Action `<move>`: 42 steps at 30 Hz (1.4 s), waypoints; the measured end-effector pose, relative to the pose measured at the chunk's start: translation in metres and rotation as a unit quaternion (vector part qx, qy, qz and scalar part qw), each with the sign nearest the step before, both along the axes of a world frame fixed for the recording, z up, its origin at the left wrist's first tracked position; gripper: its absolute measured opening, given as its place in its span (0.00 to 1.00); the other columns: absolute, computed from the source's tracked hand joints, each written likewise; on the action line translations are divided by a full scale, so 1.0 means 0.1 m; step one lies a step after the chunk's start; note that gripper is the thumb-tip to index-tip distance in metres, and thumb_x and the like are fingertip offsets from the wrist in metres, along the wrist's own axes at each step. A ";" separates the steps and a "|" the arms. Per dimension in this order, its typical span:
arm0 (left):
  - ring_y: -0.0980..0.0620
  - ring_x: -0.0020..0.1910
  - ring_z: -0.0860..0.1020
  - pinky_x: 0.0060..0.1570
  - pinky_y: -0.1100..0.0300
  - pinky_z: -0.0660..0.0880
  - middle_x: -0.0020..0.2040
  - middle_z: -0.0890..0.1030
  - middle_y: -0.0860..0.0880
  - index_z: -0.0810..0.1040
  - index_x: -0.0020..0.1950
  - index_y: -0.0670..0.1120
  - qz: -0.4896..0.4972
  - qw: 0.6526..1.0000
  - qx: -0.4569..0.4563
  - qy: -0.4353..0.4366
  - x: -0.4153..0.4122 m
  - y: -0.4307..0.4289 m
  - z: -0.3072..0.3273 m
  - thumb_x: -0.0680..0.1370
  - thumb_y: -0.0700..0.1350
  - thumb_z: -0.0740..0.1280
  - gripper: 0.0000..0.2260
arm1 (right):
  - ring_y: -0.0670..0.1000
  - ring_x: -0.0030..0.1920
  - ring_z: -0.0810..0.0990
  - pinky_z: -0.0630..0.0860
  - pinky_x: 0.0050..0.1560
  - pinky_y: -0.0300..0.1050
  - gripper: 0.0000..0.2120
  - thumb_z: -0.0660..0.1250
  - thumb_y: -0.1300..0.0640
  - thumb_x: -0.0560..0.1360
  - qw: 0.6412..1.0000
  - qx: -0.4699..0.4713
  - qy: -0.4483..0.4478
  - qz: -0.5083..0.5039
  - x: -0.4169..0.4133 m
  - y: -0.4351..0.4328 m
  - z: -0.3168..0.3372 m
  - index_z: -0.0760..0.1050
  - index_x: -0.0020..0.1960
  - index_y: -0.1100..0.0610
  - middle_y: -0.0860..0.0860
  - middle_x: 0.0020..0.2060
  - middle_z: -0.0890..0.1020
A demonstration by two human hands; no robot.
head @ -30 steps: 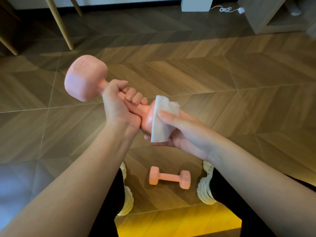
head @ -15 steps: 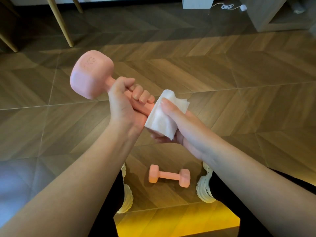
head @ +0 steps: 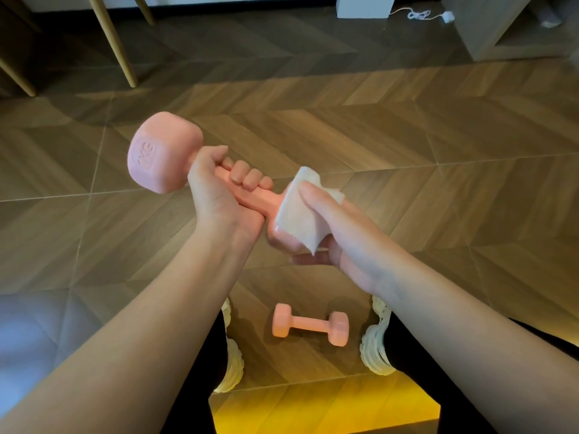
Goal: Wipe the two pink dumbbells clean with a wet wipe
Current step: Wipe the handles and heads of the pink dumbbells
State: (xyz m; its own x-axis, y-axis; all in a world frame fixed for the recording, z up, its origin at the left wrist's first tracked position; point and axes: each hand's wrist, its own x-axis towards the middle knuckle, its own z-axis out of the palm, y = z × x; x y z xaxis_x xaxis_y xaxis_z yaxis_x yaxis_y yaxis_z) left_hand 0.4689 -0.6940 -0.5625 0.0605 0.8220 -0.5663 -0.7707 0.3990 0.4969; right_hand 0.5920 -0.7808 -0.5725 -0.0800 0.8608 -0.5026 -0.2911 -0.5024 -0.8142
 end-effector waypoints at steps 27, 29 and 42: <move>0.53 0.23 0.58 0.27 0.61 0.63 0.24 0.58 0.53 0.61 0.30 0.48 -0.043 0.998 0.035 -0.019 -0.02 0.01 0.03 0.75 0.42 0.59 0.14 | 0.50 0.48 0.84 0.79 0.39 0.41 0.18 0.66 0.39 0.76 0.999 0.004 -0.035 0.011 -0.07 -0.04 0.07 0.73 0.62 0.47 0.52 0.54 0.84; 0.53 0.23 0.58 0.27 0.61 0.63 0.25 0.58 0.53 0.62 0.30 0.48 -0.045 0.998 0.037 -0.015 -0.01 0.01 0.03 0.75 0.42 0.59 0.14 | 0.54 0.49 0.83 0.79 0.39 0.44 0.20 0.60 0.39 0.79 1.000 -0.014 -0.017 0.009 -0.04 -0.02 0.08 0.73 0.63 0.51 0.57 0.55 0.83; 0.54 0.21 0.61 0.26 0.63 0.63 0.25 0.61 0.53 0.61 0.35 0.48 0.013 0.998 -0.053 -0.010 -0.05 0.06 -0.05 0.77 0.42 0.62 0.13 | 0.41 0.51 0.82 0.81 0.43 0.40 0.24 0.75 0.47 0.70 0.989 0.105 -0.096 -0.038 -0.11 -0.07 -0.03 0.70 0.62 0.44 0.41 0.51 0.81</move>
